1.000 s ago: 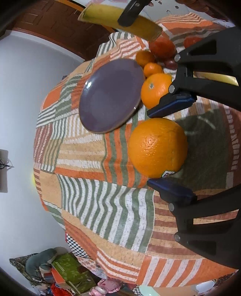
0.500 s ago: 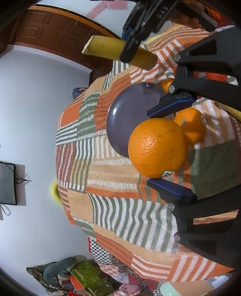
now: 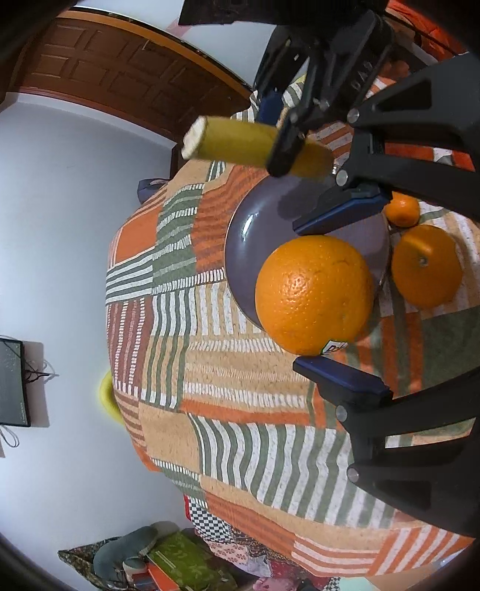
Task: Organize fruits
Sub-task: 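Carry the orange and cob onto the purple plate and open both tools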
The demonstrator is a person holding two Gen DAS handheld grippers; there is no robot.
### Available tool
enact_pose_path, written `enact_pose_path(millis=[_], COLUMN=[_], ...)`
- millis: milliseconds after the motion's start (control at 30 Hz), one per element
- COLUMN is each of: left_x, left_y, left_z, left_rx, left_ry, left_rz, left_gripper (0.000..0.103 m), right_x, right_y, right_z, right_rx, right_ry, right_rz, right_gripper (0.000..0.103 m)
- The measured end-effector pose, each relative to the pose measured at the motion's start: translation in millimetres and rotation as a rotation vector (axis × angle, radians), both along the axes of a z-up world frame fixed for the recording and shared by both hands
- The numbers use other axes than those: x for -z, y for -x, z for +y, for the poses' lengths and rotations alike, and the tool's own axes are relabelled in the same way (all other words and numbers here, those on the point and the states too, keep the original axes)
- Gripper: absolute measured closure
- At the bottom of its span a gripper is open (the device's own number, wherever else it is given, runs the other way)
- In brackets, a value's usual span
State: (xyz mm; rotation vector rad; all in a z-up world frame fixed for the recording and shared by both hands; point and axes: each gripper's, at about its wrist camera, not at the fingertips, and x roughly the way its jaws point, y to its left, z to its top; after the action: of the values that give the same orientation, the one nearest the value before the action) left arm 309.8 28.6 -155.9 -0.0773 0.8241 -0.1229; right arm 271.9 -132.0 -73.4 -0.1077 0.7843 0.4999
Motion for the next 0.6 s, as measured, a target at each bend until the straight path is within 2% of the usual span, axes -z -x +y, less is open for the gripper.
enact_pose_path(millis=[133, 333, 600], left_x=[10, 26, 44], left_y=[-13, -31, -46], left_z=[-7, -10, -1], left_rx=[0.013, 0.014, -0.007], left_ry=[-0.014, 0.008, 0.019], left_rz=[0.033, 0.081, 0.126], left_gripper=[0.037, 0.037, 0.037], right_x=[16, 32, 39], right_y=[-11, -21, -29], right_z=[5, 12, 15], right_rx=[-0.016, -0.035, -0.06], right_ry=[0.02, 0.04, 0.055], right_rz=[0.043, 0.091, 0.105], right_gripper=[0.068, 0.068, 0.068])
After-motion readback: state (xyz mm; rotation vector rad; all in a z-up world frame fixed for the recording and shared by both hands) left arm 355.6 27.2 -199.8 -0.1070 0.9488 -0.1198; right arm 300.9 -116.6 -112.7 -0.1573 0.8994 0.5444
